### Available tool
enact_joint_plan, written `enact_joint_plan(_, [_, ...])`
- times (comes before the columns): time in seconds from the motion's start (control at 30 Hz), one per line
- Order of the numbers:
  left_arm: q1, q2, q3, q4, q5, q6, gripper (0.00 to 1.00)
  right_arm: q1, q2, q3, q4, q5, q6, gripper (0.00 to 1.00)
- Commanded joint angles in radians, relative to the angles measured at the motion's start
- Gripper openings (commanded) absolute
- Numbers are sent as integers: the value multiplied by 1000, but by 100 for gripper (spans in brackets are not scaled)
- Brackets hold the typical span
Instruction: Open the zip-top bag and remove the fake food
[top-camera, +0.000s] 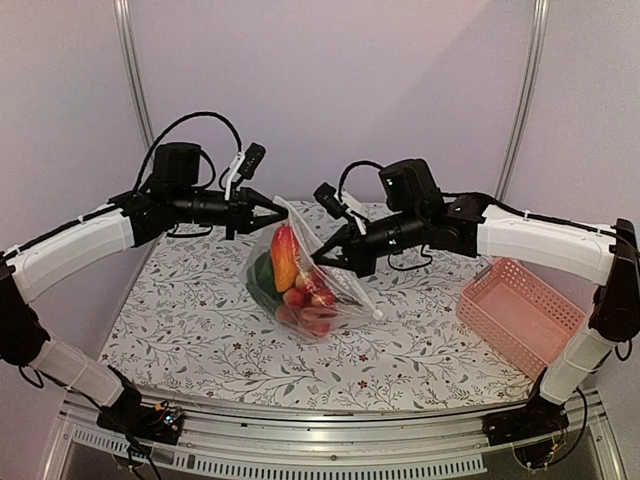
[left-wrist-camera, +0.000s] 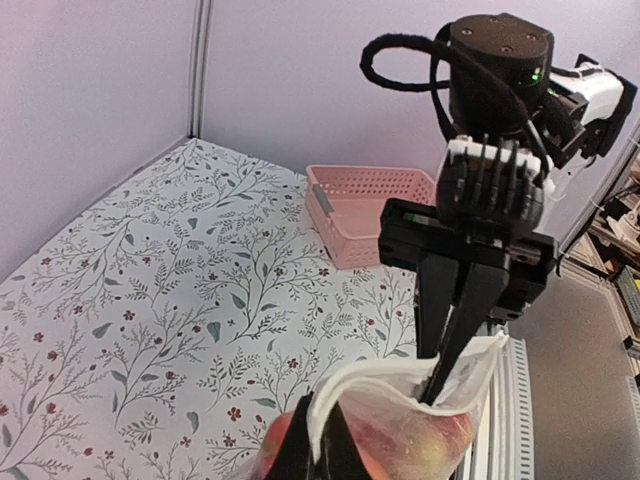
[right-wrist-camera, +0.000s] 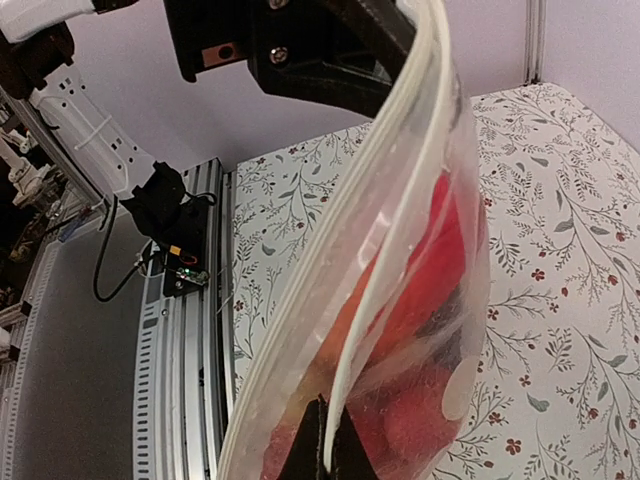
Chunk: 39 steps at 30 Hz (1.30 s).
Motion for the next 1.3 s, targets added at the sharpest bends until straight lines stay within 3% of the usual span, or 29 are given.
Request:
enact_joint_plan(0.0, [19, 79, 82, 41, -114, -163, 0, -1, 88, 80, 106, -135, 186, 0])
enact_joint_plan(0.07, [26, 132, 125, 0, -131, -223, 3, 0, 132, 107, 134, -122, 243, 0])
enact_joint_plan(0.23, [43, 204, 198, -77, -197, -323, 23, -8, 198, 146, 175, -74, 352, 0])
enact_joint_plan(0.4, [74, 93, 121, -49, -332, -427, 49, -21, 218, 133, 208, -8, 457, 0])
enact_joint_plan(0.53, [76, -18, 80, -123, -424, -462, 70, -27, 218, 119, 214, 34, 492, 0])
enact_joint_plan(0.73, [74, -102, 14, -290, -459, -514, 70, -28, 198, 92, 240, 46, 509, 0])
enact_joint_plan(0.9, [54, -87, -18, -361, -432, -605, 51, -30, 194, 81, 250, 54, 518, 0])
enact_joint_plan(1.27, [-21, -110, -84, -312, -430, -708, 36, -30, 196, 73, 263, 49, 528, 0])
